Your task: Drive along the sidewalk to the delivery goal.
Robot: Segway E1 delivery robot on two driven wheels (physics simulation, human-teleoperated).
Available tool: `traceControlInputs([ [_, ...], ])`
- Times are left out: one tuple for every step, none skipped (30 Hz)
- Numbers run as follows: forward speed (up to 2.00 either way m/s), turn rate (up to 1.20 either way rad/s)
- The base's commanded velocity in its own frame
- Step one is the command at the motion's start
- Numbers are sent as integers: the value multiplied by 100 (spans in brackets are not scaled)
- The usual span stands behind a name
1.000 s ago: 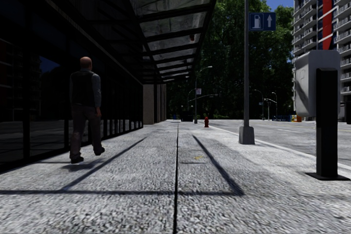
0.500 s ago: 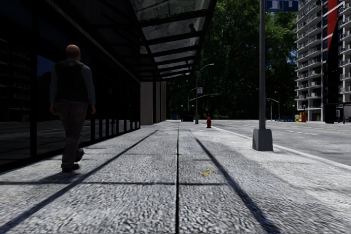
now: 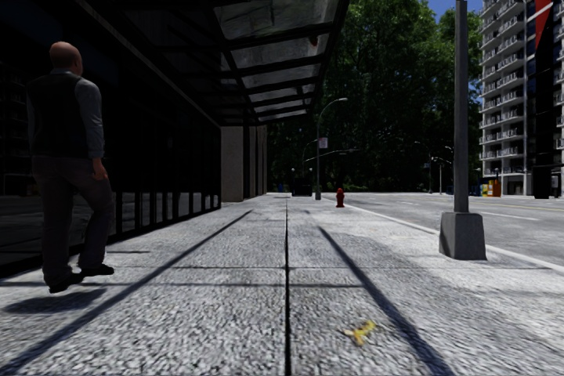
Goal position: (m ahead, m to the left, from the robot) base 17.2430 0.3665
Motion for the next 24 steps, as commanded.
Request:
traceControlInputs([
  [200, 0],
  [200, 0],
  [200, 0],
  [200, 0],
  [200, 0],
  [200, 0],
  [200, 0],
  [200, 0],
  [200, 0],
  [200, 0],
  [200, 0],
  [200, 0],
  [200, 0],
  [200, 0],
  [200, 0],
  [200, 0],
  [200, 0],
  [200, 0],
  [200, 0],
  [200, 0],
  [200, 0],
  [200, 0],
  [200, 0],
  [200, 0],
])
